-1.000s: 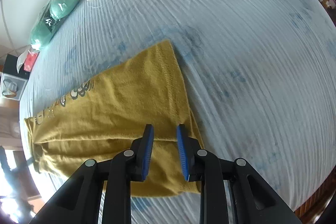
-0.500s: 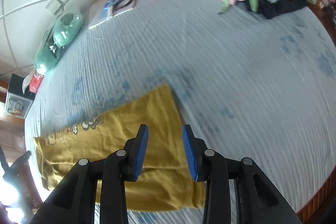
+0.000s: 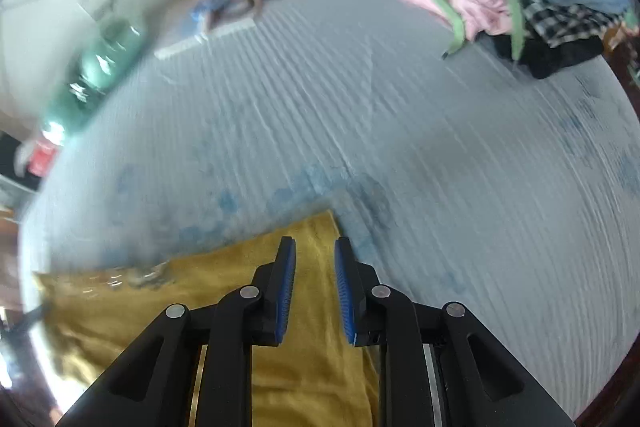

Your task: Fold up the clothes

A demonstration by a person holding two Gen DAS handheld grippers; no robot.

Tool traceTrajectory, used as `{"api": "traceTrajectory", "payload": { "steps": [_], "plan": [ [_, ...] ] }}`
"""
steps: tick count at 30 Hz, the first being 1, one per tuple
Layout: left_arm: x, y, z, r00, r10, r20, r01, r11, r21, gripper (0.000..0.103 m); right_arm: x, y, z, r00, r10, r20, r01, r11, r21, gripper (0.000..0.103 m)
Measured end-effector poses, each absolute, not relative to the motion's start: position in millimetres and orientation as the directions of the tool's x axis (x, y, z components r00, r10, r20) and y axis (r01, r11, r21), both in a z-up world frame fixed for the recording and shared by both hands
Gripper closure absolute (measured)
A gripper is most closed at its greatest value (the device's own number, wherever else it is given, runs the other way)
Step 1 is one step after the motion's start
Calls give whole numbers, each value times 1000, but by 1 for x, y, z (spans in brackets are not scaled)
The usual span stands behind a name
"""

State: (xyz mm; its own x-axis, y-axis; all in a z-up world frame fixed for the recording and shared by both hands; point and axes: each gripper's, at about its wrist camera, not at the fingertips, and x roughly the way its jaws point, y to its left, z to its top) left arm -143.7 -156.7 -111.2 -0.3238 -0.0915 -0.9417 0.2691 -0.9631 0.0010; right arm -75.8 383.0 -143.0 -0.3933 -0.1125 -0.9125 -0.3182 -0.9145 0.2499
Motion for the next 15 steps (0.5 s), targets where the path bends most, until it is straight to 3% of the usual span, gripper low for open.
{"api": "traceTrajectory", "payload": {
  "steps": [11,15],
  "plan": [
    [-65,-166,-120,-281,-19,-960,296,-953,-67,34,40,396,-163,-347,-191,-918,-435,-835,338,67],
    [-53,-153,-115,-288,-6,-958,294,-952,-83,34,49,397,-164,-354,-205,-913,-438,-826,355,66]
  ]
}}
